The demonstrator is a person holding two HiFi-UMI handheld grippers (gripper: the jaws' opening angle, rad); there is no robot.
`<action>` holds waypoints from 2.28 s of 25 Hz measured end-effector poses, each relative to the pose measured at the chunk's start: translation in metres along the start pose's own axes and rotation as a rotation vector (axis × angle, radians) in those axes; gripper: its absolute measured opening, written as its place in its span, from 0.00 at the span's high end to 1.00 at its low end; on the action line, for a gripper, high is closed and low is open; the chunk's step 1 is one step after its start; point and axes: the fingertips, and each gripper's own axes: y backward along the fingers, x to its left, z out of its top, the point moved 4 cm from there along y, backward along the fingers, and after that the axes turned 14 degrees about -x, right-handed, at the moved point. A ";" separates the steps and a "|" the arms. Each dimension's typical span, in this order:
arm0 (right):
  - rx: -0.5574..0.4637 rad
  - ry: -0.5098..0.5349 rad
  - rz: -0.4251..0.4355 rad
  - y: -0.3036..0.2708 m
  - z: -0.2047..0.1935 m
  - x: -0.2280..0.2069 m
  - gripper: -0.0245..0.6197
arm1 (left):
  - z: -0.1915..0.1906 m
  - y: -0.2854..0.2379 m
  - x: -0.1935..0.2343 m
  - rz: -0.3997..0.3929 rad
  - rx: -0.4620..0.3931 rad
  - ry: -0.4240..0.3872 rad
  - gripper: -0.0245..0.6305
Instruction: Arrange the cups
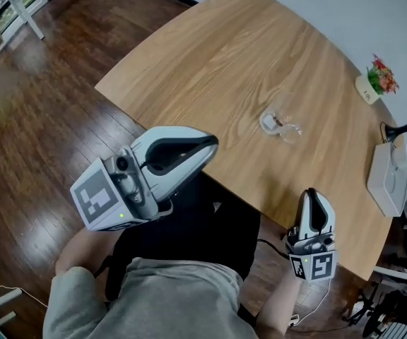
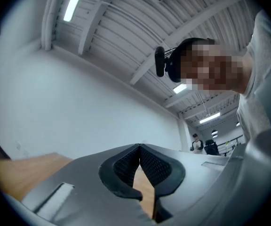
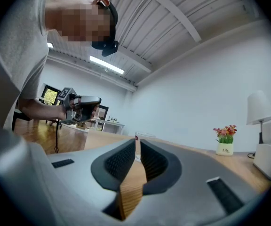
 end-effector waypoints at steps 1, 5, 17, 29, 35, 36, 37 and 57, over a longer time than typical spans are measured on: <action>0.001 -0.003 -0.004 -0.001 0.003 0.003 0.91 | 0.022 0.000 0.003 0.005 -0.013 -0.062 0.96; 0.010 -0.010 0.008 -0.006 0.008 0.015 0.91 | 0.110 0.021 0.013 0.071 -0.102 -0.238 0.96; 0.026 -0.024 -0.031 0.004 0.005 -0.020 0.87 | -0.048 -0.044 -0.026 -0.076 0.266 0.014 0.96; 0.365 -0.193 0.156 -0.072 0.010 -0.100 0.58 | -0.201 -0.077 -0.060 -0.108 0.430 0.179 0.96; 0.708 -0.287 0.385 -0.157 -0.018 -0.096 0.59 | -0.219 -0.084 -0.067 -0.124 0.560 0.109 0.96; 0.765 -0.276 0.408 -0.166 -0.024 -0.090 0.59 | -0.221 -0.082 -0.069 -0.136 0.585 0.100 0.96; 0.817 -0.262 0.426 -0.174 -0.030 -0.086 0.60 | -0.223 -0.081 -0.071 -0.144 0.602 0.093 0.96; 1.264 -0.226 0.462 -0.189 -0.098 -0.091 0.92 | -0.223 -0.082 -0.065 -0.110 0.607 0.130 0.96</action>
